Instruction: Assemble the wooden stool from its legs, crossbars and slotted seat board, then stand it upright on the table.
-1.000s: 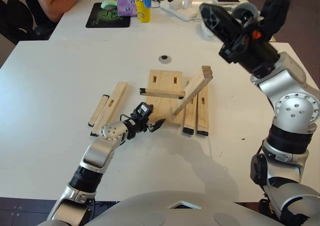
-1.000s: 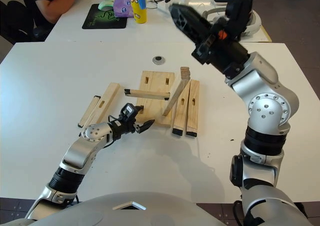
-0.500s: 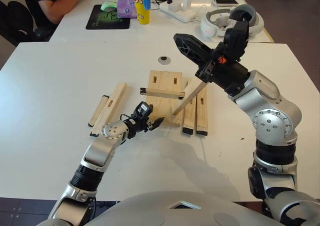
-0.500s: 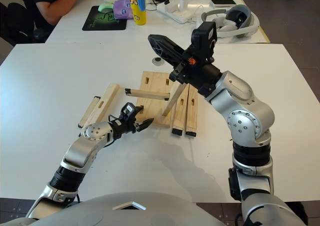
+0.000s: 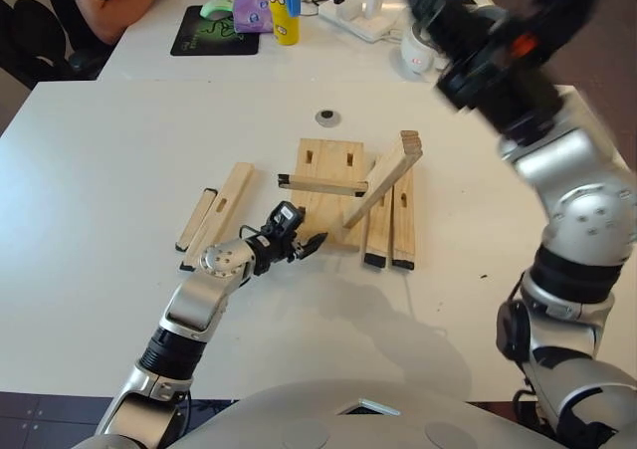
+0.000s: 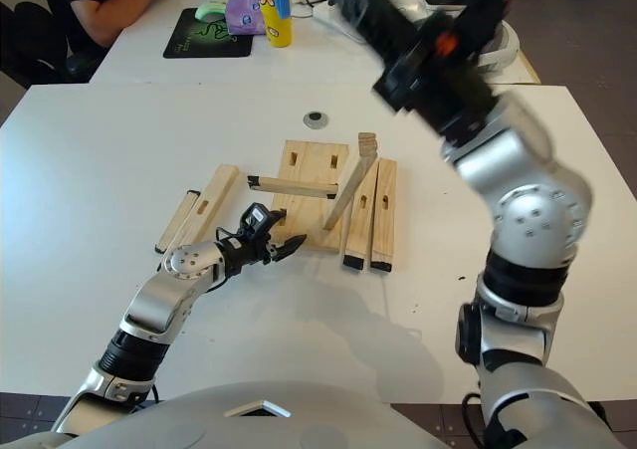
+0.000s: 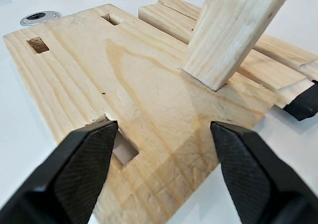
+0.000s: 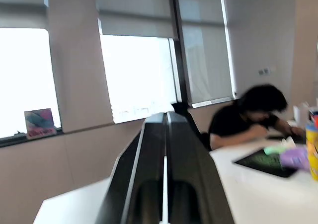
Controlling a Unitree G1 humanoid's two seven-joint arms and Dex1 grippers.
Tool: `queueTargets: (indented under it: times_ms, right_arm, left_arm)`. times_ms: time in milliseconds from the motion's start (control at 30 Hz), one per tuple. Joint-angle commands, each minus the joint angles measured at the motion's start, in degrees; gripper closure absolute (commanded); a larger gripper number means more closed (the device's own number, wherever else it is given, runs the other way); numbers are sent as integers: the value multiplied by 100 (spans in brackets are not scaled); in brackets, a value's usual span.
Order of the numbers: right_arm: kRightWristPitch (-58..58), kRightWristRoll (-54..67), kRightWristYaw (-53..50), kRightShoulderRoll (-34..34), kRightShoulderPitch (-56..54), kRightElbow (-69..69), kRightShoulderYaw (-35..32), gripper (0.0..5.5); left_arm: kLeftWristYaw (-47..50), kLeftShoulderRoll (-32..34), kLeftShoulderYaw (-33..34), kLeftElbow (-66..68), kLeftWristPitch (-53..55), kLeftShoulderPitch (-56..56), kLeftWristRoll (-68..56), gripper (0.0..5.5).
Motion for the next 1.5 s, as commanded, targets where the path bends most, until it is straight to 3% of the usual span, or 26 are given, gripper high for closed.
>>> queueTargets:
  times_ms: [33, 300, 467, 600, 700, 800, 900, 1000, 1100, 1267, 1367, 1500]
  right_arm:
    - [-170, -980, -37, 82, 495, 219, 519, 550]
    - [-987, -827, 28, -106, -696, 659, -909, 550]
    - [-676, 254, -94, 72, -1291, 160, -1162, 550]
    - [-181, 682, 34, 98, -963, -338, -652, 550]
    - [446, -182, -34, -112, -4, -255, 549, 550]
    - [289, -842, -95, -138, 302, -112, 762, 550]
    - [-325, -744, -140, 101, -267, -6, 43, 550]
    - [-888, -152, -499, 223, -858, 467, -1138, 550]
    - [-1057, -784, -450, -238, -731, 1099, -1468, 550]
    - [-365, -2833, 1107, -2363, 1318, 911, 511, 550]
    - [21, -2759, 1807, -2813, 1991, 331, 652, 550]
    - [426, -1971, 2631, -2909, 2250, -285, 358, 550]
  left_arm:
    - [-87, 178, -84, 342, 354, 104, 109, 200]
    - [-100, 192, -71, 332, 371, 149, 110, 200]
    - [-73, 187, -55, 286, 401, 197, 103, 200]
    - [-65, 183, -51, 256, 429, 213, 96, 200]
    - [-77, 182, -47, 250, 460, 168, 83, 200]
    - [-95, 183, -52, 243, 480, 136, 73, 200]
    - [-86, 189, -42, 218, 499, 178, 63, 200]
    - [-80, 187, -54, 247, 504, 190, 69, 200]
    - [-20, 161, -45, 213, 533, 229, 77, 200]
    - [41, 128, 53, 85, 557, 278, -2, 200]
    - [47, 159, 68, -11, 609, 325, -16, 200]
    - [41, 179, 34, -88, 700, 361, -15, 200]
